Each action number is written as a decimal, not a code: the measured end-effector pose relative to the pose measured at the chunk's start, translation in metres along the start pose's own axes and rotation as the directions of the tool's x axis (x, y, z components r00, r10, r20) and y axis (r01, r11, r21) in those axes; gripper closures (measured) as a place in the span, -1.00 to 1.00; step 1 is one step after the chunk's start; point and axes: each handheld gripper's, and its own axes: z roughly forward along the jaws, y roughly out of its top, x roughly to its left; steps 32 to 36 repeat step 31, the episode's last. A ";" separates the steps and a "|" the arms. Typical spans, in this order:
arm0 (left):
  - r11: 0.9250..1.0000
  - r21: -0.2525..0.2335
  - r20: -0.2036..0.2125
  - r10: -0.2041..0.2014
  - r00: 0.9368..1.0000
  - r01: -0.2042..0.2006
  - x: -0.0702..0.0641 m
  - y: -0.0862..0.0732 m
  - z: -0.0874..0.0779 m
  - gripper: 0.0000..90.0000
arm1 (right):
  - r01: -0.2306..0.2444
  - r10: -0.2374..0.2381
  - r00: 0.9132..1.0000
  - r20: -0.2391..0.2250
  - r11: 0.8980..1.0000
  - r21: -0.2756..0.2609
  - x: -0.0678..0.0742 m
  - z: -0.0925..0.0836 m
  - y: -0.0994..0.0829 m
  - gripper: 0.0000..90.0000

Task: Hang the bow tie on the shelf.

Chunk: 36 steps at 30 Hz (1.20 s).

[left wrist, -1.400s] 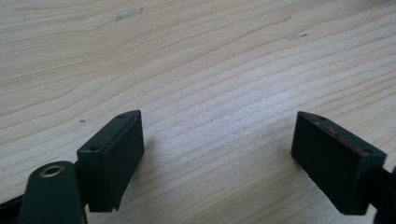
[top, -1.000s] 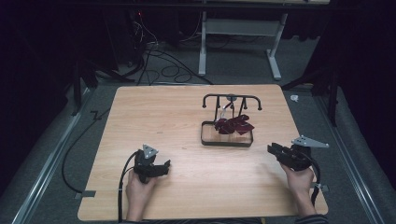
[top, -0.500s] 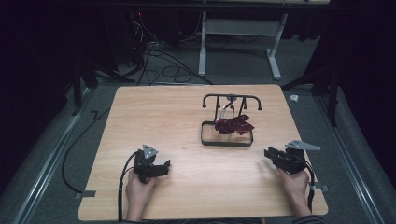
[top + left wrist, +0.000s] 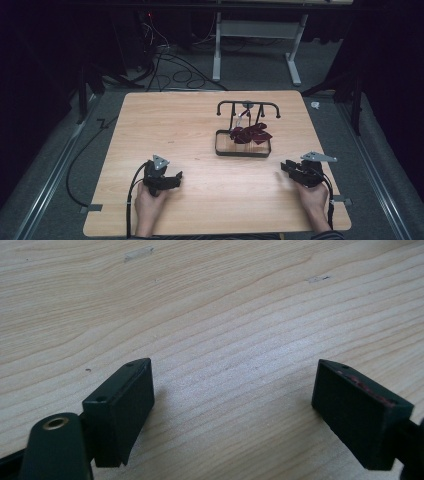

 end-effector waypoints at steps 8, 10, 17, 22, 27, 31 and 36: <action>1.000 0.000 0.000 0.000 1.000 0.000 0.000 0.000 0.000 -0.61 | 0.007 -0.007 1.000 0.014 1.000 0.012 0.001 0.004 -0.003 0.53; 1.000 0.000 0.000 0.000 1.000 0.000 0.000 0.000 0.000 -0.61 | 0.011 -0.011 1.000 0.014 1.000 0.015 0.001 0.005 -0.004 0.52; 1.000 0.000 0.000 0.000 1.000 0.000 0.000 0.000 0.000 -0.61 | 0.037 -0.039 0.998 0.047 0.998 0.044 0.005 0.009 -0.006 0.45; 1.000 0.000 0.000 0.000 1.000 0.000 0.000 0.000 0.000 -0.61 | 0.082 -0.086 0.994 0.060 0.995 0.062 0.010 0.011 -0.006 0.29; 1.000 -0.001 0.000 0.000 1.000 0.000 0.000 0.000 0.000 -0.61 | 0.106 -0.112 0.990 0.087 0.992 0.071 0.014 0.012 -0.006 0.15; 1.000 -0.001 0.000 0.000 1.000 0.000 0.000 0.000 0.000 -0.61 | 0.105 -0.111 0.990 0.089 0.992 0.071 0.014 0.012 -0.006 0.14; 1.000 -0.001 0.000 0.000 1.000 0.000 0.000 0.000 0.000 -0.61 | 0.105 -0.111 0.990 0.089 0.992 0.071 0.014 0.012 -0.006 0.14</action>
